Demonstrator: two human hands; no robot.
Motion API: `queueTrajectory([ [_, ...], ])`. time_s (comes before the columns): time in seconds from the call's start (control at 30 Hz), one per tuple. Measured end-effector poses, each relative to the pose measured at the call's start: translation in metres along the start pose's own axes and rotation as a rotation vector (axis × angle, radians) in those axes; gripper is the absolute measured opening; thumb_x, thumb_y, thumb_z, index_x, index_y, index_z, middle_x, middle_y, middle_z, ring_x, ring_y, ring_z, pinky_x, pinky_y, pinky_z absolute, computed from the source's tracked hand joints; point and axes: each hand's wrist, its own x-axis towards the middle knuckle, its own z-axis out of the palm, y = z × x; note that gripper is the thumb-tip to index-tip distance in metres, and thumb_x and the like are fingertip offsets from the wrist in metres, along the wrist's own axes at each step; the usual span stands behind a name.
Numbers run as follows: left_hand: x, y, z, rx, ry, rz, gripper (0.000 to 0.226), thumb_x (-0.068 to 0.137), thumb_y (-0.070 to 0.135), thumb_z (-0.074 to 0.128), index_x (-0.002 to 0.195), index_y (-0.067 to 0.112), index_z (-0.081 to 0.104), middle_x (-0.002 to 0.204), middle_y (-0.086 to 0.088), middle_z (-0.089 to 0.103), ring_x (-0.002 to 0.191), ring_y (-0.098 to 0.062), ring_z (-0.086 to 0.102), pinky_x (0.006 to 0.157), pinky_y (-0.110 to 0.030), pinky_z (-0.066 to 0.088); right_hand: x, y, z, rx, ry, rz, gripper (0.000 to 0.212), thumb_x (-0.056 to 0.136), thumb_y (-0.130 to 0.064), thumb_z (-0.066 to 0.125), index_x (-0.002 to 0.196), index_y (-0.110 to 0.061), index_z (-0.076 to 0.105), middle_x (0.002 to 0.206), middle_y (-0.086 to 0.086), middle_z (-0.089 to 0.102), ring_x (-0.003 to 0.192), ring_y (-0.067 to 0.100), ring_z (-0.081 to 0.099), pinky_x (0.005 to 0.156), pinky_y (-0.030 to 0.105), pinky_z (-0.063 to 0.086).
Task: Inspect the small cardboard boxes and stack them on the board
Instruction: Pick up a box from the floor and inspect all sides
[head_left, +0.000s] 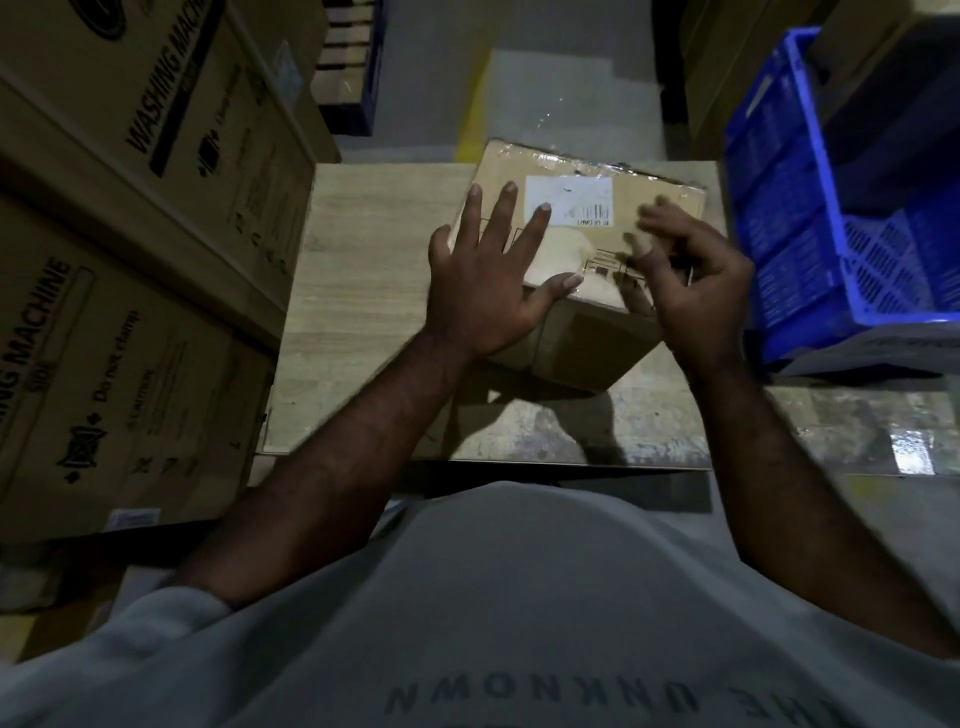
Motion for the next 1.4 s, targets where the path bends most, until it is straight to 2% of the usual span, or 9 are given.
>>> queueTrajectory([
  [0.1,0.001,-0.001,0.000,0.021,0.002,0.001,0.087,0.091,0.084,0.020,0.158,0.030,0.034,0.168,-0.009,0.025,0.155,-0.038,0.019,0.107,-0.056,0.031,-0.008,0.011,0.001,0.092,0.072,0.134,0.050,0.096,-0.021,0.070,0.144,-0.026,0.056,0.154,0.005,0.052,0.144,0.020,0.049,0.108,0.043,0.054],
  [0.23,0.001,0.001,0.000,0.002,-0.008,0.004,0.087,0.091,0.083,0.017,0.159,0.030,0.031,0.169,-0.009,0.023,0.155,-0.037,0.017,0.109,-0.057,0.031,-0.009,0.006,0.002,0.261,0.075,0.374,0.080,0.097,-0.010,0.068,0.163,-0.023,0.025,0.164,0.009,0.035,0.133,0.015,0.057,0.093,0.034,0.061],
  [0.37,0.002,0.000,0.000,-0.013,-0.004,0.001,0.090,0.089,0.085,0.016,0.160,0.030,0.030,0.169,-0.009,0.021,0.156,-0.038,0.016,0.109,-0.057,0.031,-0.009,0.007,0.001,0.378,0.015,0.450,0.077,0.100,-0.010,0.063,0.164,-0.023,0.022,0.152,0.008,0.049,0.127,0.023,0.064,0.094,0.041,0.061],
  [0.63,-0.001,-0.001,-0.003,-0.003,-0.034,0.008,0.110,0.076,0.098,0.020,0.161,0.030,0.026,0.170,-0.010,0.017,0.156,-0.039,0.012,0.106,-0.059,0.033,-0.017,0.008,0.000,0.428,-0.055,0.482,0.075,0.100,-0.019,0.056,0.165,-0.025,0.018,0.154,0.008,0.050,0.128,0.027,0.063,0.100,0.047,0.058],
  [0.9,0.005,0.010,-0.019,-0.208,-0.039,0.000,0.107,0.065,0.099,0.043,0.152,0.038,0.043,0.169,-0.003,0.021,0.153,-0.040,0.018,0.103,-0.064,0.036,-0.005,0.007,-0.007,0.415,-0.056,0.505,0.068,0.104,-0.018,0.041,0.166,-0.029,0.016,0.151,0.008,0.051,0.126,0.028,0.064,0.103,0.056,0.055],
  [1.13,0.001,0.012,-0.006,-0.503,-0.011,-0.132,0.099,0.069,0.089,0.054,0.152,0.036,0.045,0.167,0.000,0.025,0.151,-0.028,0.021,0.108,-0.062,0.036,0.035,-0.018,-0.020,0.230,-0.188,0.327,0.074,0.102,-0.016,0.046,0.167,-0.031,0.013,0.158,0.002,0.040,0.124,0.012,0.060,0.092,0.028,0.059],
  [1.2,-0.003,0.009,-0.002,-0.545,0.020,-0.176,0.097,0.070,0.087,0.054,0.151,0.035,0.047,0.164,-0.001,0.030,0.149,-0.027,0.024,0.106,-0.060,0.036,0.040,-0.025,-0.014,0.192,-0.208,0.317,0.078,0.098,-0.023,0.048,0.167,-0.033,0.012,0.160,0.001,0.036,0.125,0.011,0.058,0.088,0.026,0.059],
  [1.27,-0.008,0.005,-0.001,-0.558,0.011,-0.207,0.096,0.071,0.087,0.051,0.151,0.035,0.045,0.164,-0.002,0.031,0.149,-0.026,0.023,0.108,-0.058,0.034,0.043,-0.029,-0.004,0.127,-0.229,0.321,0.081,0.095,-0.039,0.049,0.166,-0.040,0.011,0.162,0.000,0.033,0.130,0.015,0.055,0.094,0.036,0.060],
  [1.4,-0.011,-0.023,0.004,-0.734,-0.014,-0.335,0.099,0.078,0.091,0.033,0.153,0.027,0.045,0.161,-0.006,0.038,0.150,-0.024,0.031,0.118,-0.058,0.027,0.039,-0.035,0.023,-0.007,-0.364,0.230,0.077,0.095,-0.080,0.035,0.163,-0.048,0.016,0.172,-0.003,0.018,0.158,0.028,0.021,0.120,0.065,0.030],
])
